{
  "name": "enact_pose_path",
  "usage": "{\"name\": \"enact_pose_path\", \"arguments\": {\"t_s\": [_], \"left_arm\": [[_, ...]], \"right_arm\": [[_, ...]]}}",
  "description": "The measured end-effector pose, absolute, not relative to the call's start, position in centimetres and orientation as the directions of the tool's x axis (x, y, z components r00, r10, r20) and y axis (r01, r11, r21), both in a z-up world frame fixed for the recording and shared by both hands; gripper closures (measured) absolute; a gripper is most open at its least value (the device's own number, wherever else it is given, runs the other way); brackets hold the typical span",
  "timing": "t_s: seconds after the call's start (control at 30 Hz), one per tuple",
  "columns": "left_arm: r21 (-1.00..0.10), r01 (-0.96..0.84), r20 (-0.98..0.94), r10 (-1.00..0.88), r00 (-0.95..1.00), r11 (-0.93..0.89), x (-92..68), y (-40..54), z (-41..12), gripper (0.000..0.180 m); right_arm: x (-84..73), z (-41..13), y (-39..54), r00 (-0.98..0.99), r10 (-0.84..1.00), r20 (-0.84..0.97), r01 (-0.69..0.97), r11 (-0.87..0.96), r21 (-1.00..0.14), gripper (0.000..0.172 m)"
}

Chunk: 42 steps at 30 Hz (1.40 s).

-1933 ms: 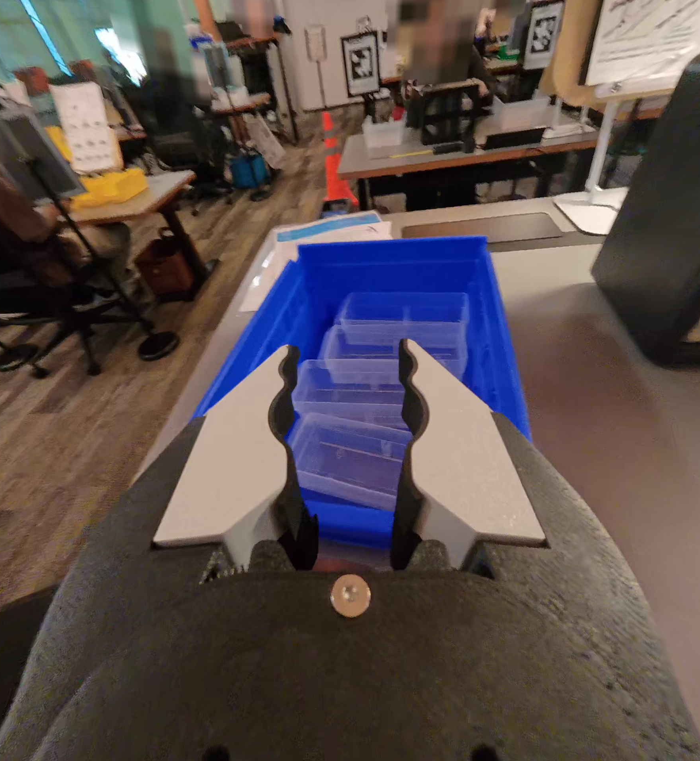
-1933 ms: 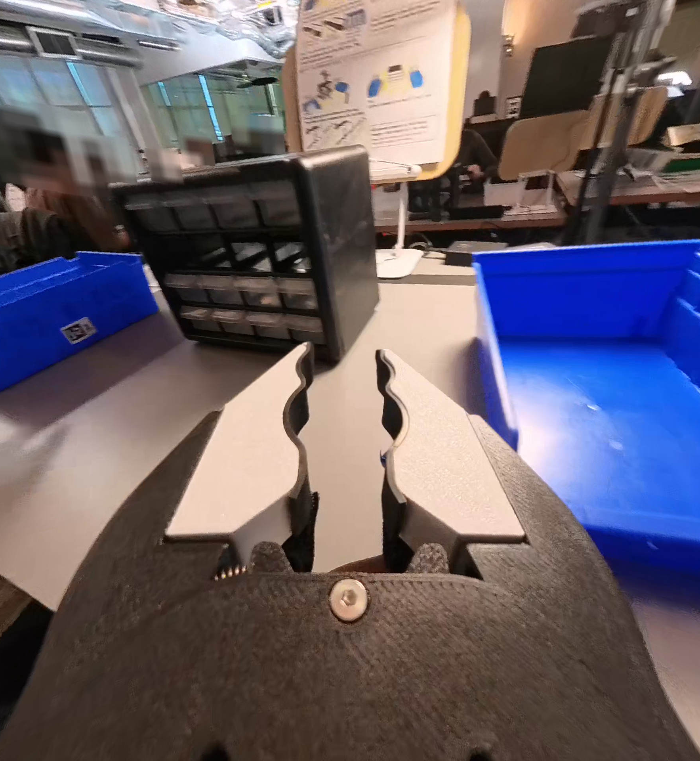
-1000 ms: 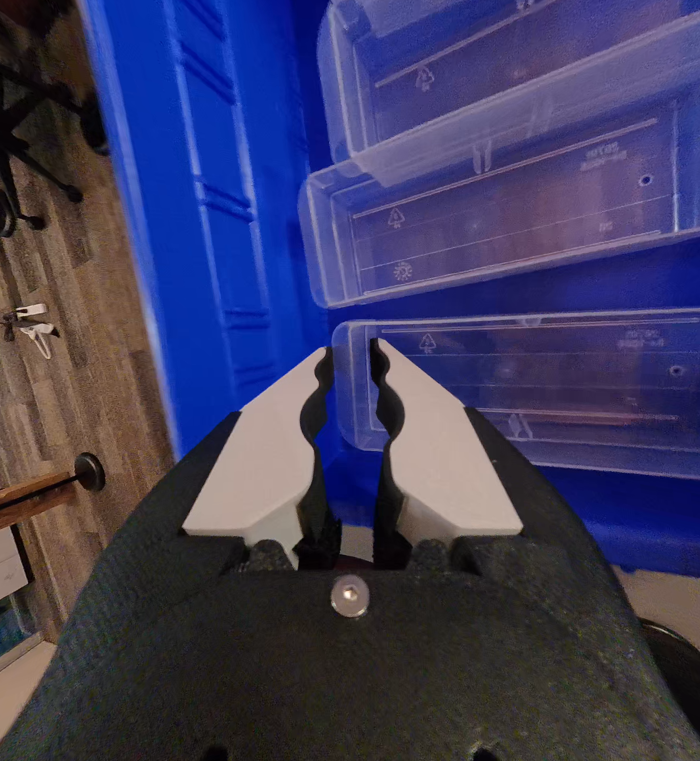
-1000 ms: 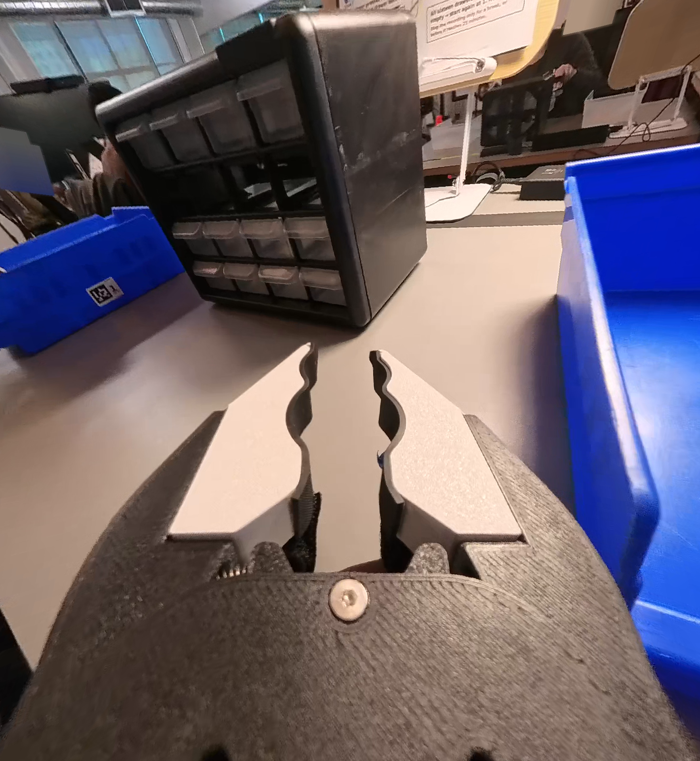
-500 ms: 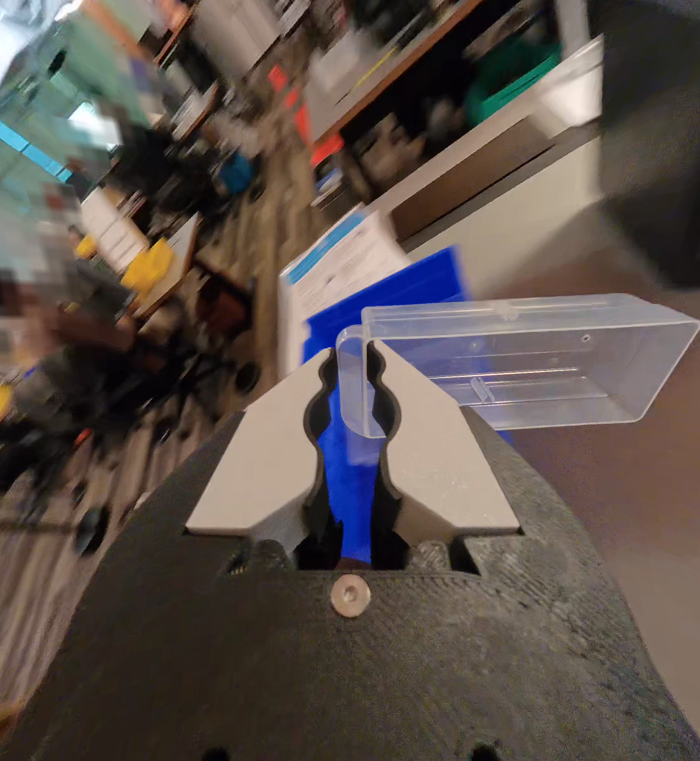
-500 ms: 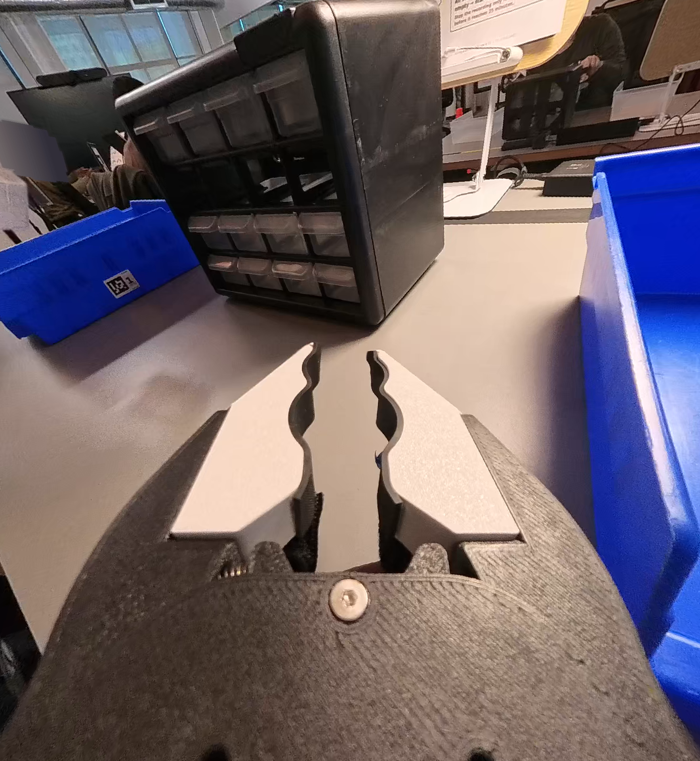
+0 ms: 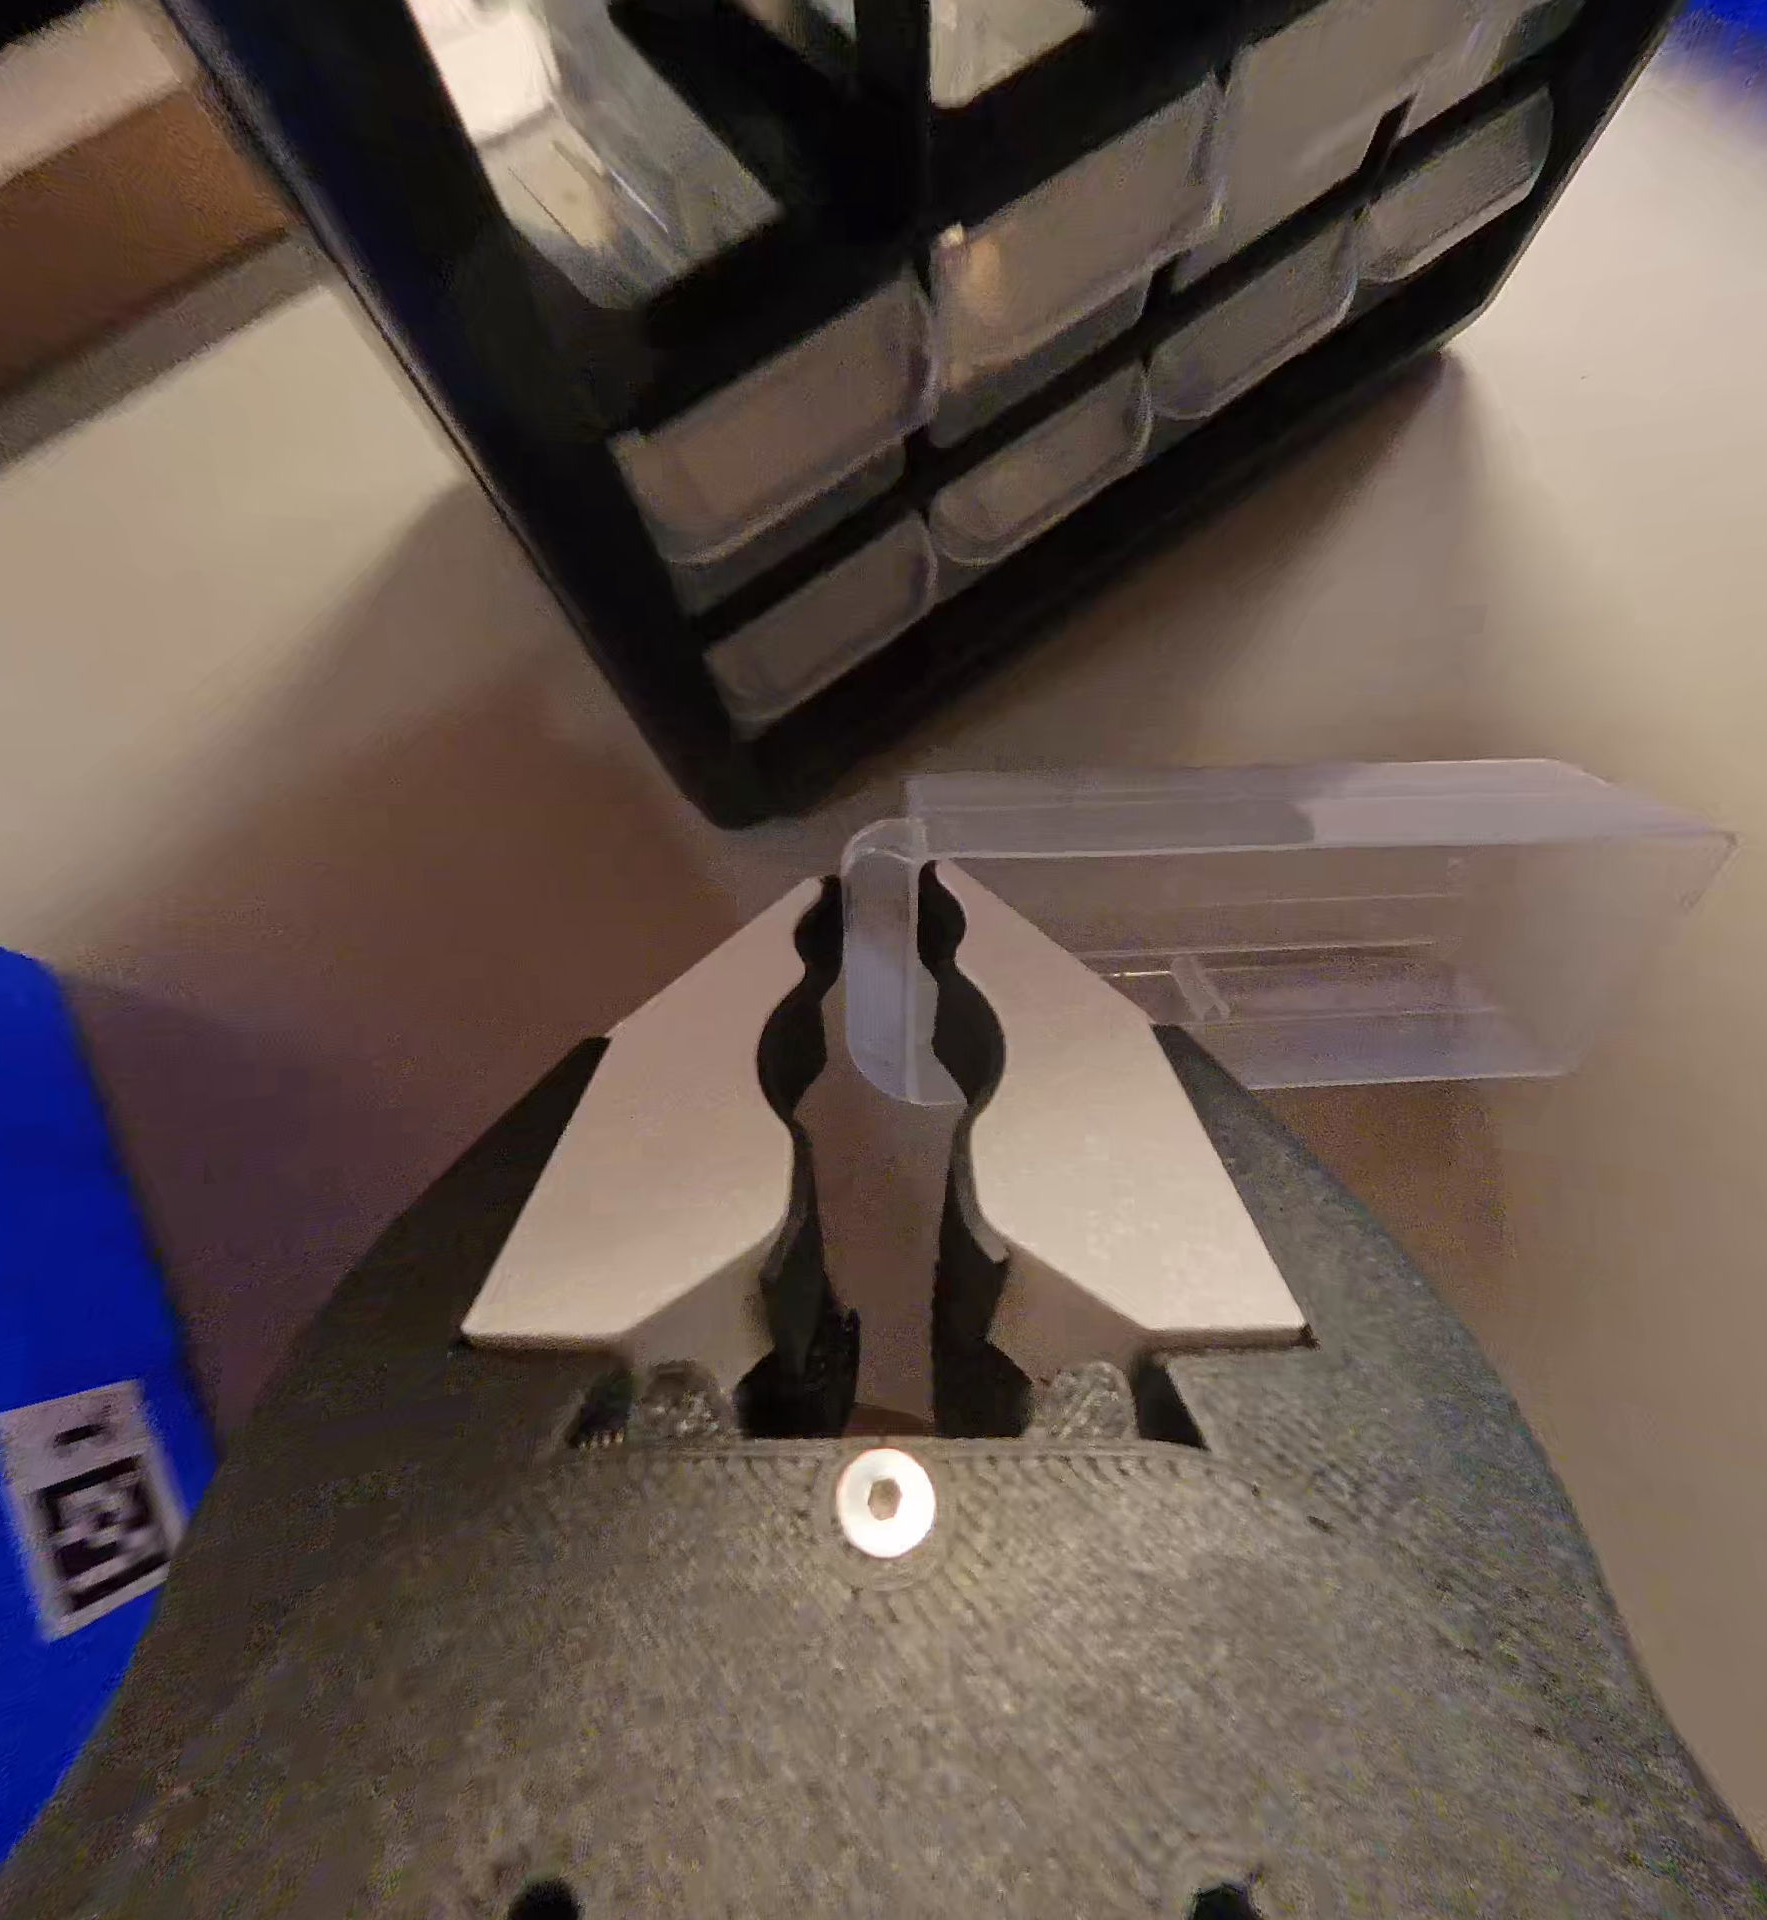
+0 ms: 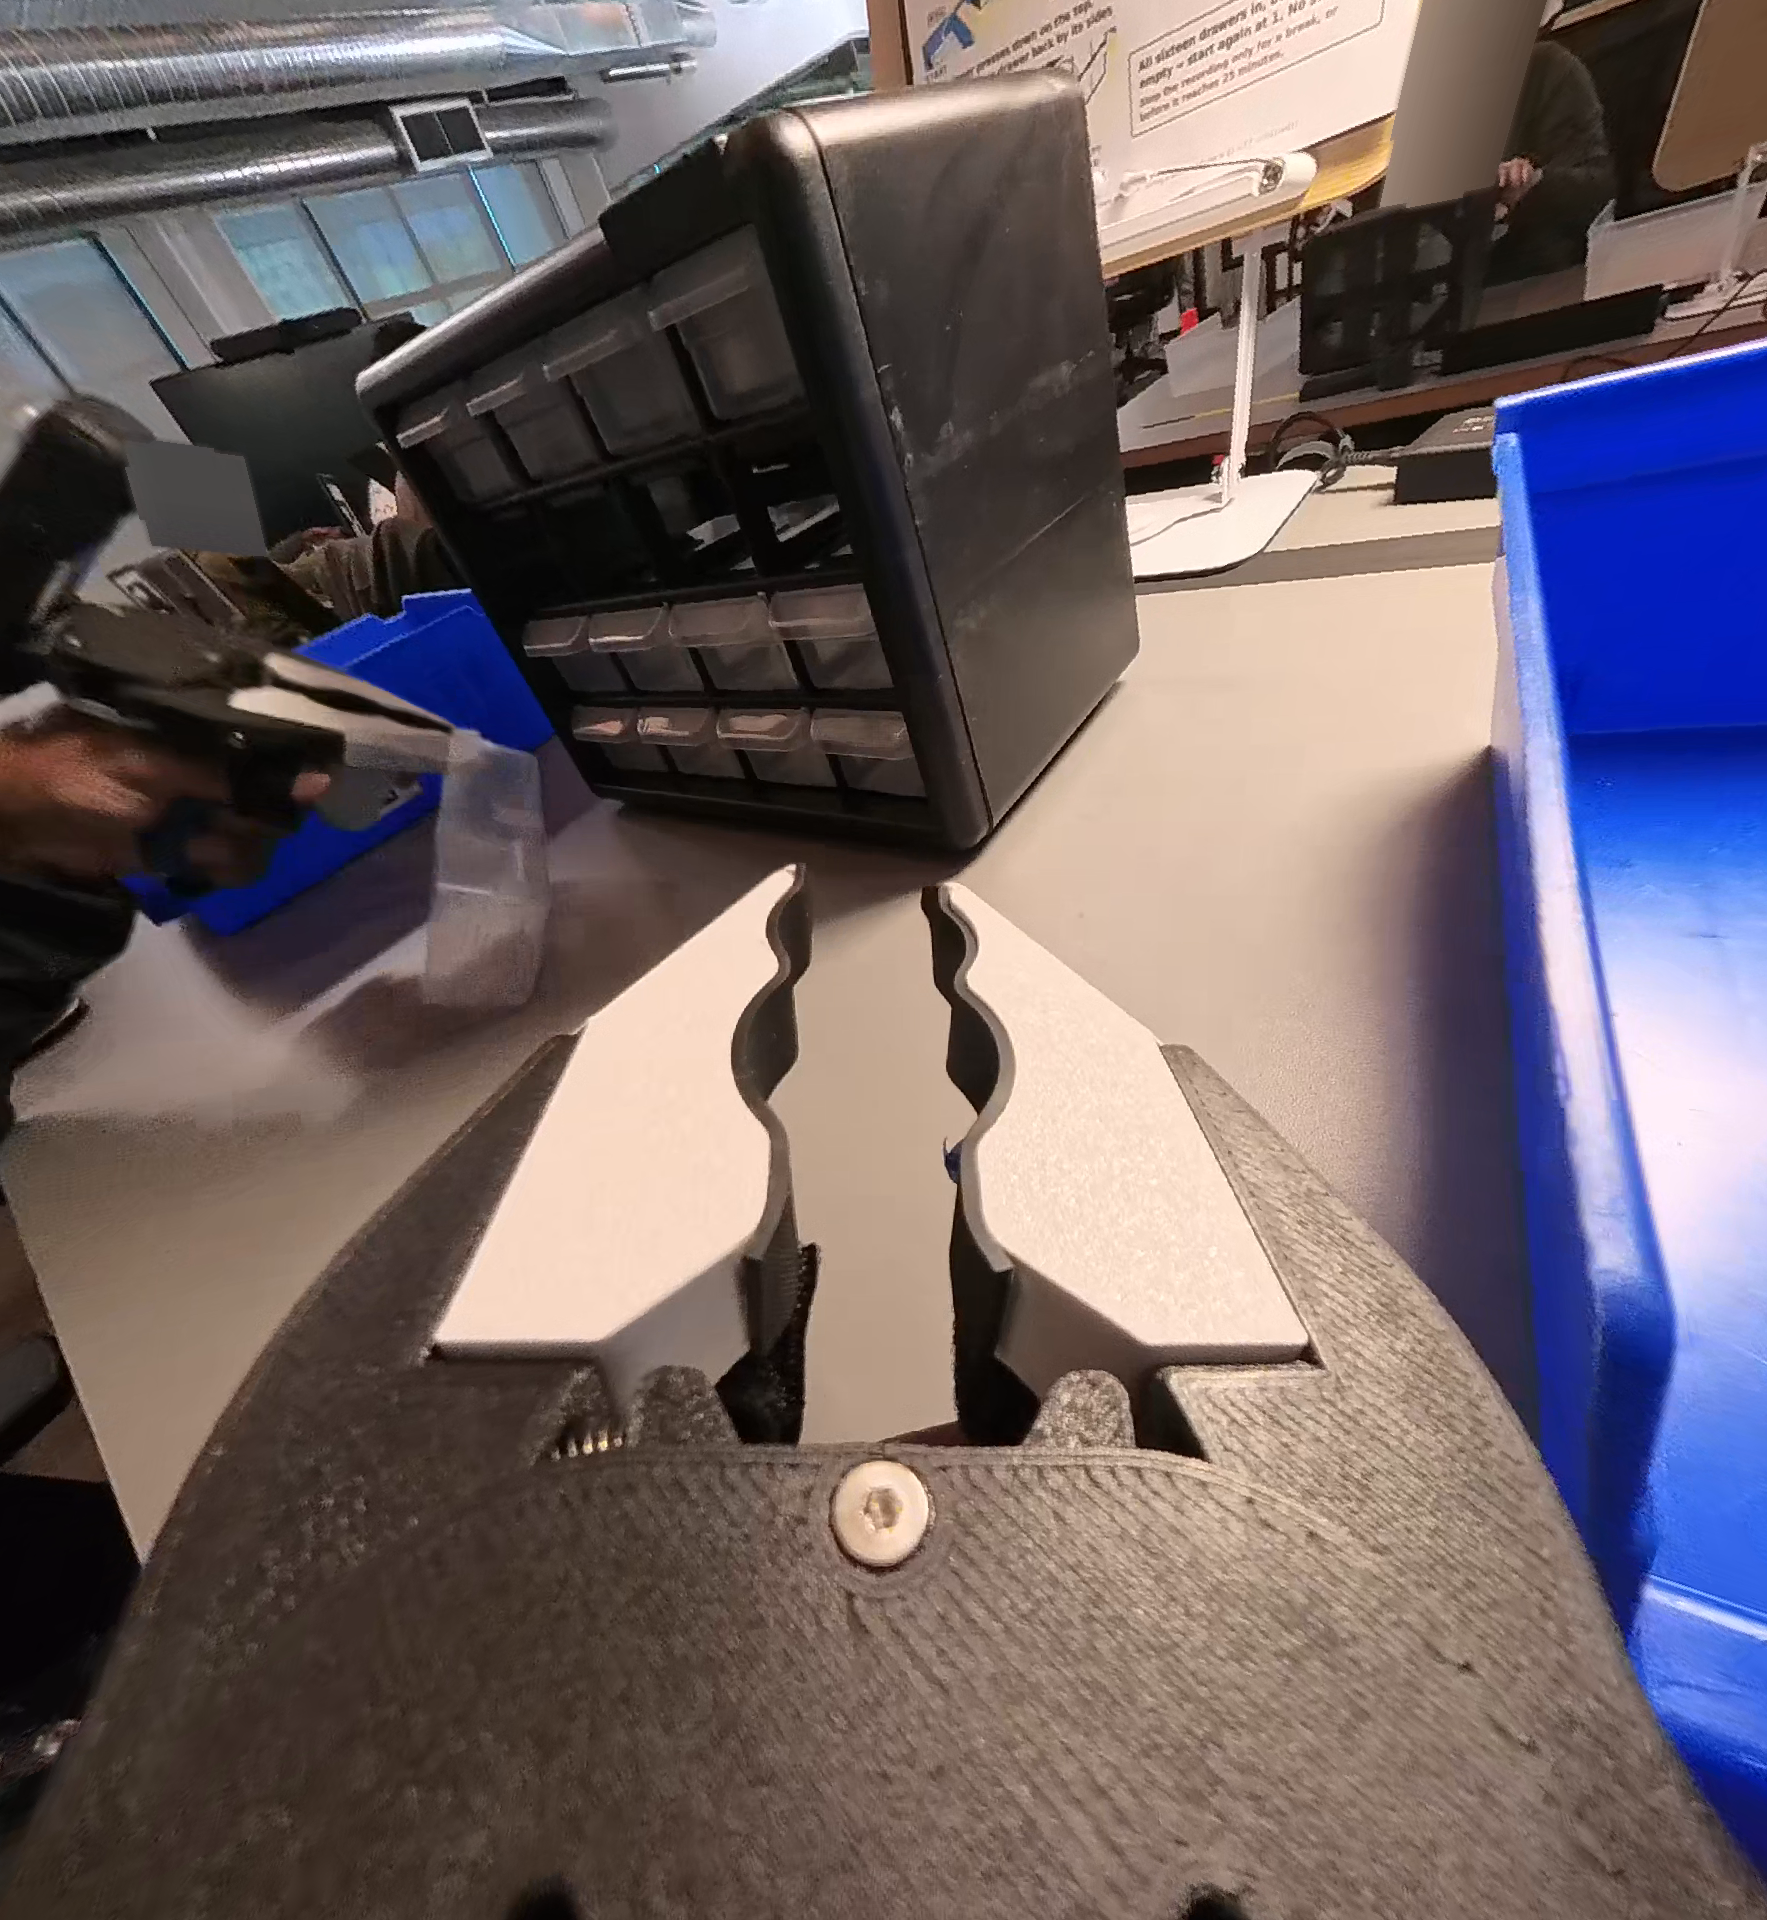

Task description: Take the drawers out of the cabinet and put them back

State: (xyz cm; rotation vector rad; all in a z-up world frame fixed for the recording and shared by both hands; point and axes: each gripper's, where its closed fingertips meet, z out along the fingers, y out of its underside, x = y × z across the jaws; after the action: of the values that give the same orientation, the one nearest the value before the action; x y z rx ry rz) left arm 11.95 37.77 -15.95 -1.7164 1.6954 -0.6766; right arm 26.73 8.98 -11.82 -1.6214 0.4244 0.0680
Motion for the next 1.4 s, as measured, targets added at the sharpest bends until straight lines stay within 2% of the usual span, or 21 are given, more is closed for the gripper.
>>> {"name": "enact_pose_path", "arguments": {"t_s": [0.03,0.23,0.33,0.57,0.87,1.0,1.13,1.4], "left_arm": [[-0.737,-0.676,-0.038,-0.998,0.044,-0.001,12.0,37.5,-16.5,0.167],[-0.748,-0.656,0.097,-0.994,0.043,-0.101,11.3,36.3,-17.9,0.160],[-0.758,-0.646,0.088,-0.995,0.042,-0.094,10.7,36.6,-17.5,0.153],[-0.748,-0.657,0.098,-0.995,0.024,-0.090,9.8,37.9,-17.9,0.151],[-0.788,-0.613,0.117,-0.991,-0.060,-0.055,10.3,36.6,-17.9,0.151],[-0.805,-0.591,0.119,-0.990,-0.078,-0.050,10.2,36.4,-17.4,0.151],[-0.824,-0.564,0.120,-0.988,-0.097,-0.045,10.3,36.2,-16.8,0.151],[-0.845,-0.533,0.132,-0.982,-0.134,-0.041,10.6,35.7,-16.8,0.157]], "right_arm": [[26.8,-11.8,8.9,0.927,-0.229,-0.298,-0.313,-0.031,-0.949,0.148],[26.9,-12.1,9.1,0.920,-0.226,-0.320,-0.337,-0.044,-0.940,0.146],[26.8,-12.1,9.3,0.921,-0.218,-0.323,-0.341,-0.050,-0.939,0.144],[26.0,-11.5,10.1,0.932,-0.140,-0.334,-0.341,-0.022,-0.940,0.137],[22.0,-9.3,10.5,0.982,0.053,-0.182,-0.185,0.061,-0.981,0.115],[20.7,-8.7,10.4,0.979,0.125,-0.164,-0.175,0.089,-0.980,0.097],[19.6,-6.8,9.5,0.954,0.234,-0.187,-0.230,0.173,-0.958,0.084],[21.9,-3.5,7.0,0.873,0.360,-0.329,-0.448,0.325,-0.833,0.072]]}}
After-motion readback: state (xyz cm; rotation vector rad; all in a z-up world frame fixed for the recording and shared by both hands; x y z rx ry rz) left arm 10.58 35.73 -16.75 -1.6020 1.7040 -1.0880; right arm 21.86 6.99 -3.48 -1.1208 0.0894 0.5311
